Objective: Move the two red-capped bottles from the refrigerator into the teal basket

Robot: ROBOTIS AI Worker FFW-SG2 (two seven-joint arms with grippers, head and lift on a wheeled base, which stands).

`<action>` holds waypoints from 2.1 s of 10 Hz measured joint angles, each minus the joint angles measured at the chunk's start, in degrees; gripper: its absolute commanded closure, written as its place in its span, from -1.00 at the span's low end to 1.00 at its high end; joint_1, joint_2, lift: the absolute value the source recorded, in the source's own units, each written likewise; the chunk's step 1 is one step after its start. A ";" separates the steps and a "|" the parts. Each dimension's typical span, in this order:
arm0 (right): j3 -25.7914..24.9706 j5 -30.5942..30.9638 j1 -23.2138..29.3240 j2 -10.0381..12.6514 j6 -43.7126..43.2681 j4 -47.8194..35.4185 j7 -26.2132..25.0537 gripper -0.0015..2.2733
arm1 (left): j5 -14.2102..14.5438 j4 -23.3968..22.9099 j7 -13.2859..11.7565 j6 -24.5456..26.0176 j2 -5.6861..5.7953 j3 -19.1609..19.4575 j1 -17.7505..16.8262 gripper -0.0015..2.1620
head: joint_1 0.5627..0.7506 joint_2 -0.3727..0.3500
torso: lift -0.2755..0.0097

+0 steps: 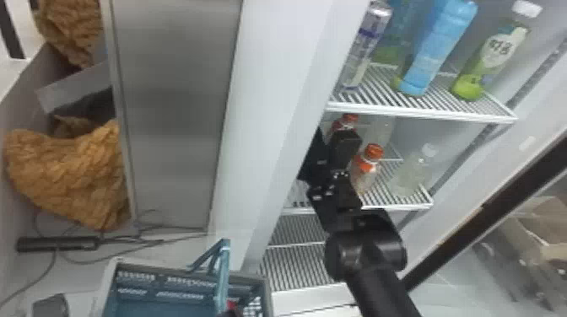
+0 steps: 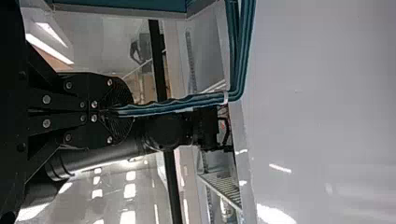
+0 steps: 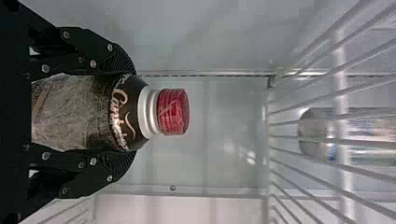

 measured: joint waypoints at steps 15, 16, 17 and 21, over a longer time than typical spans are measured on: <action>-15.28 -3.22 38.27 0.75 10.10 -44.43 7.66 -0.38 | 0.07 -0.02 -0.09 -0.03 -0.09 0.48 1.08 0.07 | 0.41 -0.94 | -0.64; -16.90 -3.14 40.40 1.23 11.46 -46.90 8.89 -0.38 | 0.05 -0.02 -0.13 -0.03 -0.09 0.48 1.16 0.07 | 0.41 -0.94 | -0.64; -18.05 -3.15 42.89 1.57 13.41 -50.06 9.45 -0.38 | 0.05 -0.02 -0.17 0.02 -0.09 0.50 1.24 0.07 | 0.41 -0.94 | -0.64; -19.78 -3.61 52.89 2.38 24.43 -60.83 14.04 -0.38 | -0.05 -0.18 -0.23 0.07 -0.09 0.75 1.63 0.07 | 0.41 -0.94 | -0.64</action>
